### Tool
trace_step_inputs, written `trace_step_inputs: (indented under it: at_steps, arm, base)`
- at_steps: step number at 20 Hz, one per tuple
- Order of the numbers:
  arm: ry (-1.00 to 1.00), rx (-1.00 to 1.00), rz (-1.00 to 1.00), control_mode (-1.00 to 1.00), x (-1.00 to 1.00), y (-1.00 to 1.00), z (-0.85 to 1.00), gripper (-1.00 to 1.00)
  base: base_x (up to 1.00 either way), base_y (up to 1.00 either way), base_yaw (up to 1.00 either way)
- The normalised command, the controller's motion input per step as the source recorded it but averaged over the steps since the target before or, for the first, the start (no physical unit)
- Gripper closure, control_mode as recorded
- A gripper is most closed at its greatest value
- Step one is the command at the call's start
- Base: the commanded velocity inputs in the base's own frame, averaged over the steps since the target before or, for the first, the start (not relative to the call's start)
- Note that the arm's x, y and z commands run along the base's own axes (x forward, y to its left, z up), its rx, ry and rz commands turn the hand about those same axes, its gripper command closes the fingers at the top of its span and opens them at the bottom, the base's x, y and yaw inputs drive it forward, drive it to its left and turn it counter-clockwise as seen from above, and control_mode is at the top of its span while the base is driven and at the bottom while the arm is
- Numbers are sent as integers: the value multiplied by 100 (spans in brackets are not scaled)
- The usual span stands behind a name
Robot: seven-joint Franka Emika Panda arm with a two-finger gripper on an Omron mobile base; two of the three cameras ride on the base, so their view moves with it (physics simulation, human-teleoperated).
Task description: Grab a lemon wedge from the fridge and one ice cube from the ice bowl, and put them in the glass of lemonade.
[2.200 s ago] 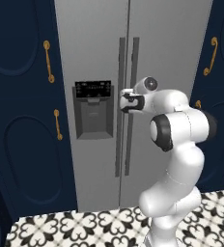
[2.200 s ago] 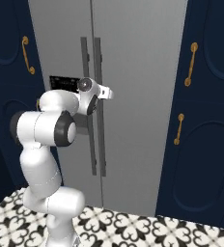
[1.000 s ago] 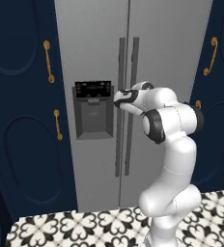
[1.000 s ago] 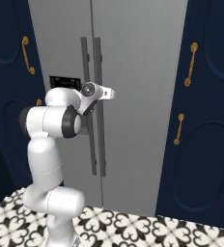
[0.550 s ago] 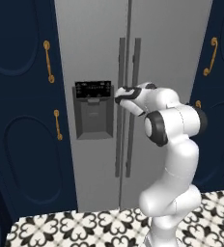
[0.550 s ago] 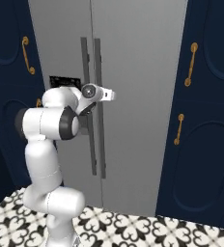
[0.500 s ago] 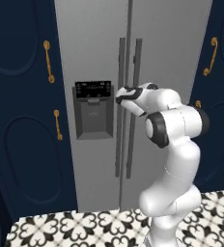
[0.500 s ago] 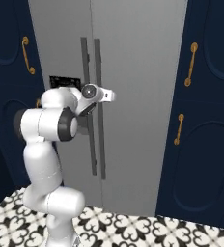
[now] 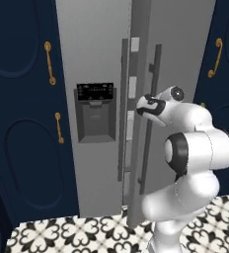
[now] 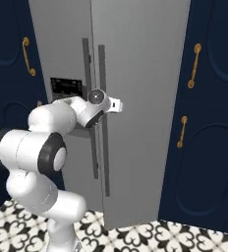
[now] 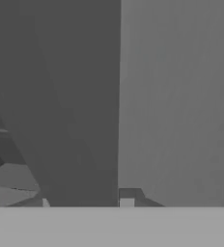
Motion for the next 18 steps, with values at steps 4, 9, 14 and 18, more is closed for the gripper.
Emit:
trace_step_inputs:
  at_steps: [4, 9, 14, 18]
  arm:
    - [27, 0, 0, -100, -85, -51, 14, 100]
    - [20, 0, 0, -100, -88, -66, 7, 100]
    - [7, 0, 0, -100, -85, -68, 6, 100]
    - [0, 0, 0, -100, -94, -78, 13, 100]
  base:
    - [0, 0, 0]
    - [0, 0, 0]
    - [0, 0, 0]
    - [0, 0, 0]
